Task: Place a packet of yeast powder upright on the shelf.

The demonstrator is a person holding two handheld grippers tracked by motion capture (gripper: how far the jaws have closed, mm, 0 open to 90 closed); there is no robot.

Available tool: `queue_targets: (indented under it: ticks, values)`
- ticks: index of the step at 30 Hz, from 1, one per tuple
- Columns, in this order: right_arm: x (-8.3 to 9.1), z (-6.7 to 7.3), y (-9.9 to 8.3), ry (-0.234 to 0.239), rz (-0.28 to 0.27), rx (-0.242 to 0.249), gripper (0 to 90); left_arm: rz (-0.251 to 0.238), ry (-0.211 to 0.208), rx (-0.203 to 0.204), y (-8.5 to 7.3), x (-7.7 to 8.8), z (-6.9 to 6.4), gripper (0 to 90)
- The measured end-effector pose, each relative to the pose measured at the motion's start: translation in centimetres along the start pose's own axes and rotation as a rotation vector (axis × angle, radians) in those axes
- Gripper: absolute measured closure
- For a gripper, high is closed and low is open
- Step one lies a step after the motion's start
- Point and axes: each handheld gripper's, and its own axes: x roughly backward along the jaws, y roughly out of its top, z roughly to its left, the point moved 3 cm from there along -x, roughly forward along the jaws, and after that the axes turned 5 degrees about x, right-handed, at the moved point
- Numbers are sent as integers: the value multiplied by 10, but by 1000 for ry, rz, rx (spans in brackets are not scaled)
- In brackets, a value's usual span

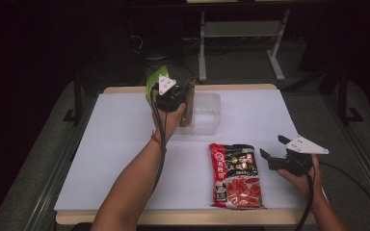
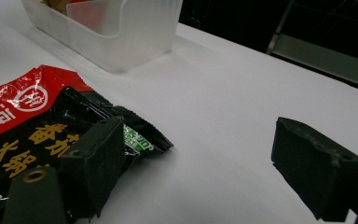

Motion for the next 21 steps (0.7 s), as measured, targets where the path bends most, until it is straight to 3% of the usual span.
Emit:
queue_targets:
  ticks: [6,12,15,18,21]
  values:
    - [1,1,1,-1,-1,7,169,36,-59,-31,-10,8,-6,801]
    - [0,1,0,-2,3,16,195,66,-59,-63,-17,15,-3,758]
    - [0,1,0,-2,7,16,195,89,-67,-44,-23,17,1,766]
    - [1,1,0,-4,9,15,195,108,-63,-83,-28,20,2,771]
    - [0,1,-1,-2,13,17,196,118,-64,-84,-32,22,4,771]
